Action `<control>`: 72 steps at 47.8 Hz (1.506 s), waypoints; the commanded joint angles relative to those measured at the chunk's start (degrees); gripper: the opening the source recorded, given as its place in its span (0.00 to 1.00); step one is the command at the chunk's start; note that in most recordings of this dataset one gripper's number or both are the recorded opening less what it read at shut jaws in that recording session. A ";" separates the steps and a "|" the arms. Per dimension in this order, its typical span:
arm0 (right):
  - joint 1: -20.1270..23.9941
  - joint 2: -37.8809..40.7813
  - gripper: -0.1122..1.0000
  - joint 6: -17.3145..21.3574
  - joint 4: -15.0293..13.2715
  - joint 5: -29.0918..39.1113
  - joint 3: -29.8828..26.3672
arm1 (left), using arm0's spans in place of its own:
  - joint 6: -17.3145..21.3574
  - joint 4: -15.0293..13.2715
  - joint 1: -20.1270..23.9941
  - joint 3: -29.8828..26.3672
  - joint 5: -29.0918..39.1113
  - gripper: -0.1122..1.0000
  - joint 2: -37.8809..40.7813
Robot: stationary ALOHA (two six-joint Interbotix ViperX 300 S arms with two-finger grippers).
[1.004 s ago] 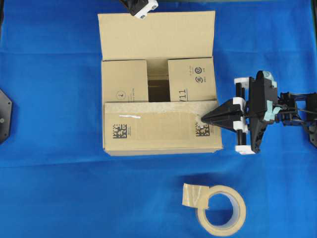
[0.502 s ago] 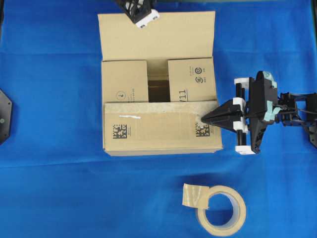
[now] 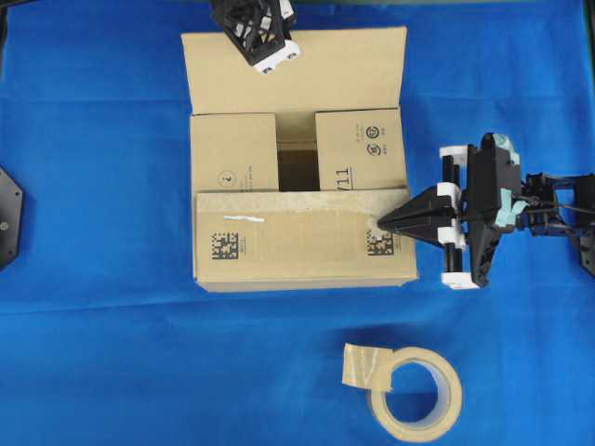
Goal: Close the cardboard box.
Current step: 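Fold the back flap forward over the box with the left gripper, then press both grippers down along the seam between the closed top flaps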
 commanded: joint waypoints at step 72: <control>-4.66 -0.26 0.10 -2.02 -0.26 -1.23 -0.97 | -17.49 -0.26 -23.64 32.52 -44.91 0.10 -10.28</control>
